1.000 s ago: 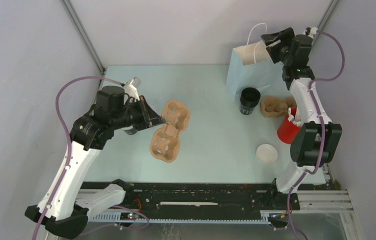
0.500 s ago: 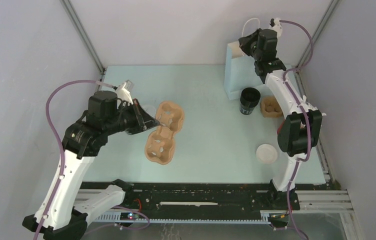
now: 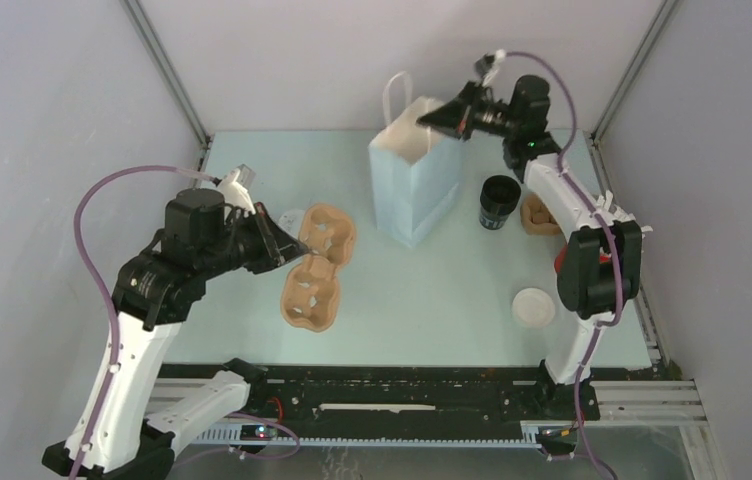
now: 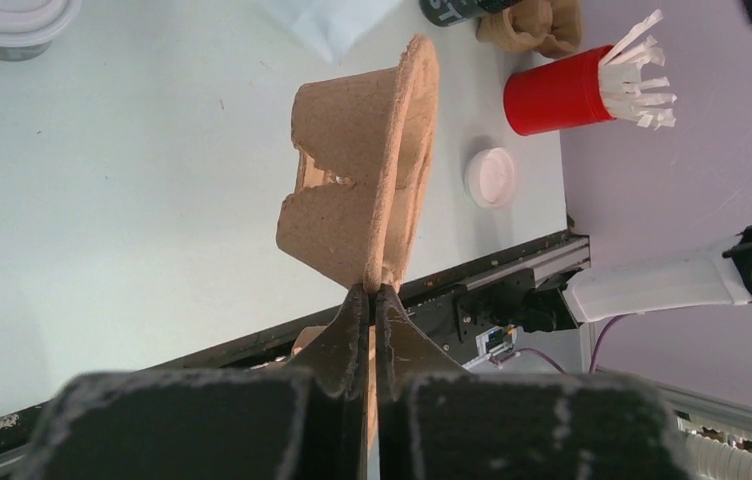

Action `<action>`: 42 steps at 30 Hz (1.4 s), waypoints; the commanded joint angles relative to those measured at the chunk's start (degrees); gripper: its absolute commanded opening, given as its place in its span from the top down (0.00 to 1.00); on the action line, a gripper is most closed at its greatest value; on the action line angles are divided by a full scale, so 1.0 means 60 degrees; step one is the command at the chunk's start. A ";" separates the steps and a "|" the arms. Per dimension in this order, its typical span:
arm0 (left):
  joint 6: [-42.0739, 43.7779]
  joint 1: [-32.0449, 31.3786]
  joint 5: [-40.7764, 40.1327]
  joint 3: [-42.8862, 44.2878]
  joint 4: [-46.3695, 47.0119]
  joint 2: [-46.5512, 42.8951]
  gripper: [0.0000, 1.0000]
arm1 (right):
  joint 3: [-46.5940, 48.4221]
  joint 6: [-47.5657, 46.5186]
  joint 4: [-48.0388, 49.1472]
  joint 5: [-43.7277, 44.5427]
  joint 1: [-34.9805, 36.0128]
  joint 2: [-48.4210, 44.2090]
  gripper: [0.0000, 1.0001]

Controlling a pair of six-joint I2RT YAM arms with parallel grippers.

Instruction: Pack the takeout coffee

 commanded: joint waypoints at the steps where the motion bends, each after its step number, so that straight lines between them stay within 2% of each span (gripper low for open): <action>1: 0.0009 0.0062 -0.0501 0.0960 -0.0172 -0.0406 1.00 | -0.2045 0.0931 0.1682 -0.2330 0.0826 -0.1682 1.00; 5: -0.0348 0.0077 -0.0665 0.1411 -0.0216 -0.0786 1.00 | -0.4290 0.0904 0.1982 -0.2272 0.1697 -0.3108 1.00; 8: -0.0593 0.0077 -0.0468 0.1797 -0.0173 -0.0836 1.00 | -0.5709 0.0787 0.1548 -0.1278 0.2270 -0.4365 1.00; 13: -0.1084 0.0106 0.0136 0.2388 0.0231 -0.0671 1.00 | -0.6776 0.0995 0.0917 0.0024 0.2915 -0.6097 1.00; 17: -0.1952 0.0106 0.1562 0.2002 0.1887 -0.0615 1.00 | -0.7337 0.0793 0.0075 0.0774 0.3087 -0.7022 1.00; 18: -0.2219 0.0105 0.1955 0.1768 0.2458 -0.0627 1.00 | -0.7417 0.0664 -0.0221 0.0867 0.3100 -0.7144 0.97; 21: -0.2893 0.0106 0.2989 0.1082 0.4126 -0.0634 1.00 | -0.7440 0.0089 -0.2014 0.1492 0.2980 -0.7725 0.65; 23: -0.3205 0.0106 0.3448 0.0941 0.4826 -0.0464 1.00 | -0.7441 -0.0373 -0.3415 0.2045 0.2772 -0.8344 0.49; 26: -0.3286 0.0106 0.3671 0.1151 0.5014 -0.0165 1.00 | -0.7226 -0.1472 -0.5521 0.2490 0.2465 -0.9060 0.41; 28: -0.3301 0.0106 0.3658 0.1243 0.5045 -0.0028 1.00 | -0.7213 -0.2053 -0.6319 0.2594 0.2281 -0.9330 0.44; 30: -0.3304 0.0103 0.3717 0.1243 0.5046 0.0082 1.00 | -0.7316 -0.2156 -0.6087 0.2474 0.2134 -0.9265 0.53; 33: -0.3298 0.0106 0.3669 0.1129 0.5043 0.0086 1.00 | -0.7418 -0.1516 -0.4160 0.2430 0.2080 -0.8761 0.77; 35: -0.3308 0.0106 0.3638 0.1105 0.5044 0.0053 1.00 | -0.7418 -0.0972 -0.2761 0.2561 0.2076 -0.8309 0.86; 37: -0.3316 0.0106 0.3584 0.1125 0.4993 -0.0016 1.00 | -0.7393 -0.0376 -0.1331 0.2639 0.2104 -0.7575 0.91; 39: -0.3276 0.0106 0.3511 0.1201 0.4853 -0.0089 1.00 | -0.7328 -0.0015 -0.0599 0.3083 0.2262 -0.7047 0.95; 42: -0.3111 0.0106 0.3266 0.1332 0.4463 -0.0224 1.00 | -0.7310 0.0336 0.0689 0.3915 0.2546 -0.6363 0.97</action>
